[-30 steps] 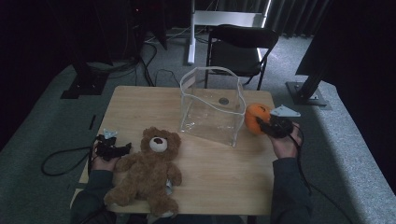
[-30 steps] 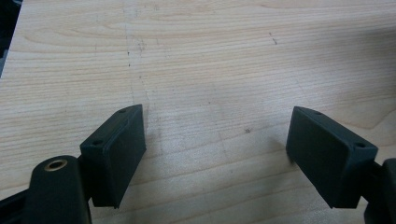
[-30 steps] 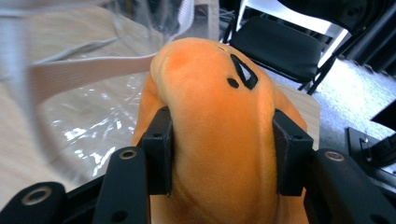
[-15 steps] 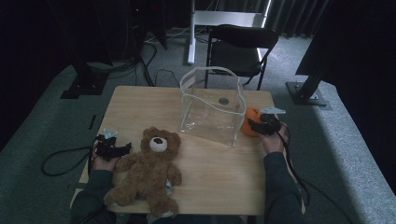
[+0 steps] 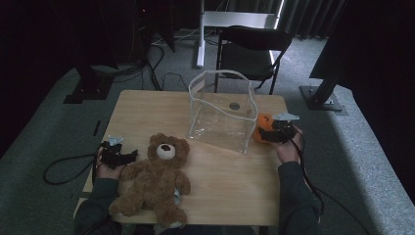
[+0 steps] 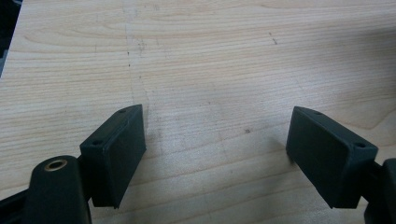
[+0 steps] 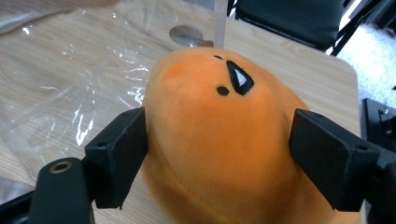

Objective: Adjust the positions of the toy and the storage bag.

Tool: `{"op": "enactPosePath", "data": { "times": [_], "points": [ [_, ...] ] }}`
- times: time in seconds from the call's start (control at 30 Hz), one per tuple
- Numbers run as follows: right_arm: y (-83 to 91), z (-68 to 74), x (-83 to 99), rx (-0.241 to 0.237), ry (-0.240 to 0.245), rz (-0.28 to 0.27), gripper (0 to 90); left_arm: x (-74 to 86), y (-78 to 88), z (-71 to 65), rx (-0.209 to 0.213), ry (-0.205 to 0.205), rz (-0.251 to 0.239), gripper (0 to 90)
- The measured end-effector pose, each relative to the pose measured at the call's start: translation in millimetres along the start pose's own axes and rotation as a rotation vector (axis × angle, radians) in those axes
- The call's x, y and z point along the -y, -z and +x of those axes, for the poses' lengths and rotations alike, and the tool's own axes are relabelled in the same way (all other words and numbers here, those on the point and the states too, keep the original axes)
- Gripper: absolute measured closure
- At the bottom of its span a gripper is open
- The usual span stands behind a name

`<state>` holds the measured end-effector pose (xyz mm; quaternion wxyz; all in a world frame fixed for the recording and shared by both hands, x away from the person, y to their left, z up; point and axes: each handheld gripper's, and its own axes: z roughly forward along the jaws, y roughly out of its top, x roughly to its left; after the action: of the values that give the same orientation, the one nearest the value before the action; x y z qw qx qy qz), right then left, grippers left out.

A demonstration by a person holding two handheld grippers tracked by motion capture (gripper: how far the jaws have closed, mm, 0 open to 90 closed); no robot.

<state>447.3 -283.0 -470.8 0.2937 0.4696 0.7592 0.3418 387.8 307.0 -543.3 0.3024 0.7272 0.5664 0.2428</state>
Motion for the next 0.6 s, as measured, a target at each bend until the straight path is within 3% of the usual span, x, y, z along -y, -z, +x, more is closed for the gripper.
{"op": "enactPosePath", "data": {
  "times": [0.43, 0.6],
  "points": [
    [26.6, 3.0, 0.2, 0.014, 0.020, -0.072, 19.8, 0.0, 0.0, 0.0, 0.000, 0.000, 0.000, 20.3],
    [37.1, 5.0, 4.5, -0.003, 0.035, -0.083, 25.4, 0.0, 0.0, 0.0, 0.000, 0.000, 0.000, 20.2]
  ]
}}
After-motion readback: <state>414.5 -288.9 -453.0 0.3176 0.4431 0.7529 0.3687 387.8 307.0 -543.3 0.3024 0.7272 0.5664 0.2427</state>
